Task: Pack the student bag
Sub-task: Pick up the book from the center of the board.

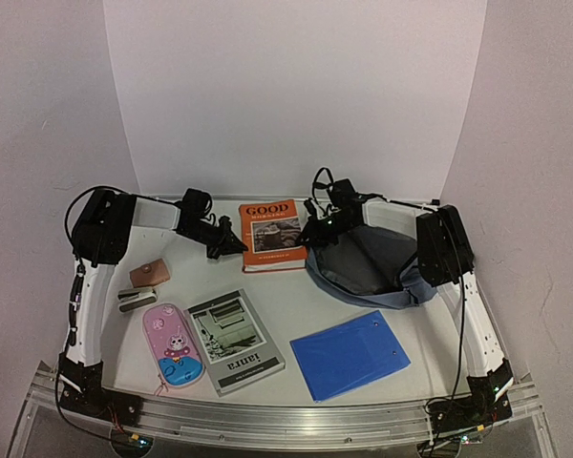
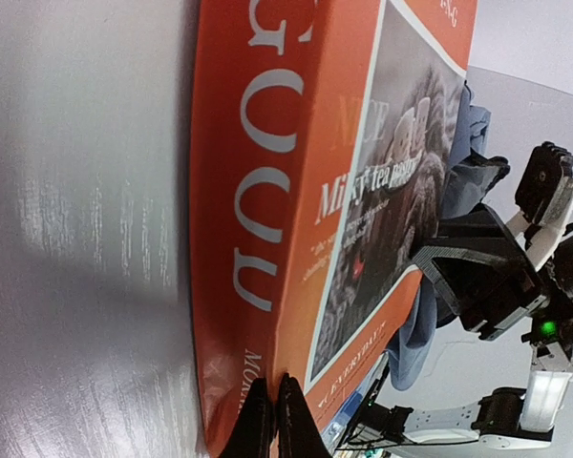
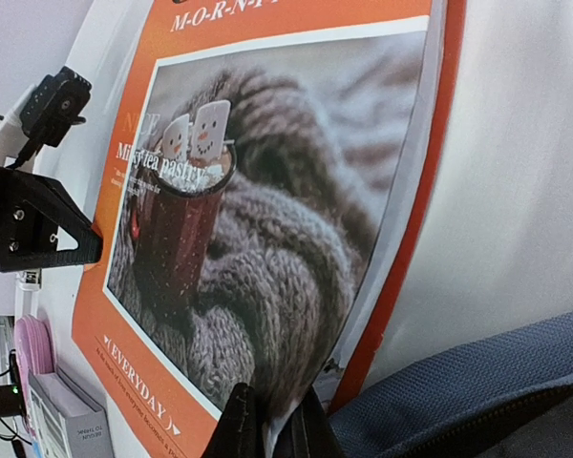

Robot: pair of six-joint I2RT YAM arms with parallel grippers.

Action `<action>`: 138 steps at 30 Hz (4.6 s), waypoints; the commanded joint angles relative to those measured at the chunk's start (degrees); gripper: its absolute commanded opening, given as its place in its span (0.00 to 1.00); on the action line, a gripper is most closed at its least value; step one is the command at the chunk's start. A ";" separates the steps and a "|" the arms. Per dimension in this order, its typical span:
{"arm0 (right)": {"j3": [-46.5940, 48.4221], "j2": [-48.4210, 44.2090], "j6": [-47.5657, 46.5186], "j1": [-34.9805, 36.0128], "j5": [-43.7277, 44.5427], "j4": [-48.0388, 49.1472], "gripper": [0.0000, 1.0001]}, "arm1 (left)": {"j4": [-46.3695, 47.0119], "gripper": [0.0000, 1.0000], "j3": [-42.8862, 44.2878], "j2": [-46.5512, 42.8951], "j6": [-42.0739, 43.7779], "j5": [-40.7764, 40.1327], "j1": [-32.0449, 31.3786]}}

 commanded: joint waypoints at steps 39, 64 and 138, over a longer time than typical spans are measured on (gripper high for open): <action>-24.98 -19.68 10.05 5.62 -20.15 -4.01 0.98 | -7.77 0.00 -33.26 -43.85 -1.73 10.76 1.80; -19.89 -27.41 17.01 -1.90 -20.61 0.60 0.98 | -9.34 0.00 -23.99 -44.09 0.42 9.44 2.88; -12.07 -36.67 -59.61 7.88 -14.69 -56.83 0.09 | -40.87 0.93 -2.28 -40.84 54.64 19.87 -7.88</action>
